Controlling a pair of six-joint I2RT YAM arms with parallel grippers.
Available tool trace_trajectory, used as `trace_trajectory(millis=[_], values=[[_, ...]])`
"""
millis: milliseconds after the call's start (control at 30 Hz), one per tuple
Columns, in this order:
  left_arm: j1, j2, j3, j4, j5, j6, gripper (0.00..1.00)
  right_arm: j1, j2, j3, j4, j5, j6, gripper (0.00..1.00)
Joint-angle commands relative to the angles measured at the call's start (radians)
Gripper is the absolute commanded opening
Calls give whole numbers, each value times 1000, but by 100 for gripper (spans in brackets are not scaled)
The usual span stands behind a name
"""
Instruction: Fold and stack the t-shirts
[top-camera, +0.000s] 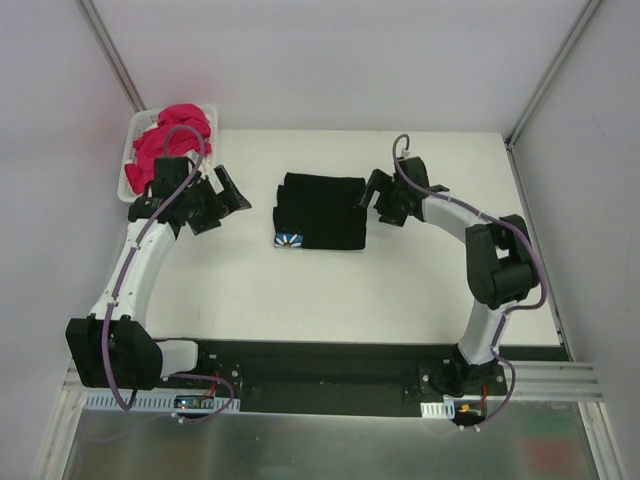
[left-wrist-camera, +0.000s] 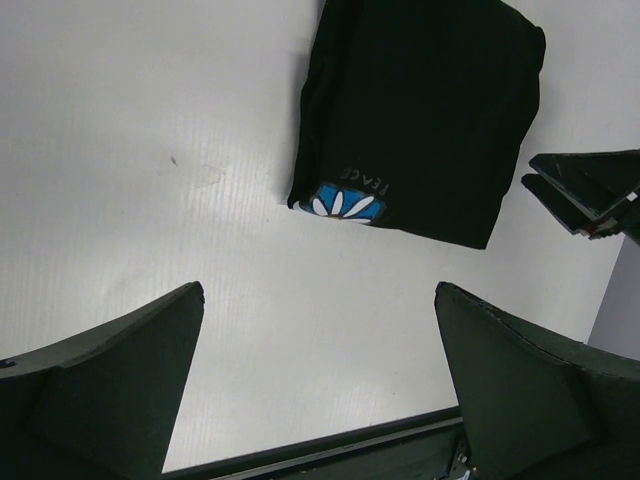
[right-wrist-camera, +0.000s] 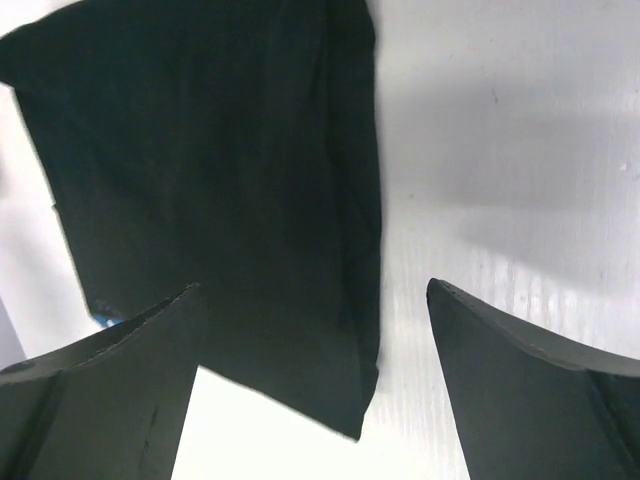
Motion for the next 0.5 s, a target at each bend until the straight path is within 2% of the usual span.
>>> trace_trajectory(millis=[0, 167, 300, 467], values=[[23, -19, 14, 18, 32, 26, 99, 2, 83, 93, 10, -8, -29, 91], [69, 6, 46, 18, 54, 41, 99, 4, 147, 149, 5, -13, -13, 86], [90, 29, 72, 18, 77, 44, 99, 4, 182, 173, -1, 0, -11, 77], [112, 49, 104, 18, 97, 50, 99, 4, 218, 195, -5, 6, -13, 73]])
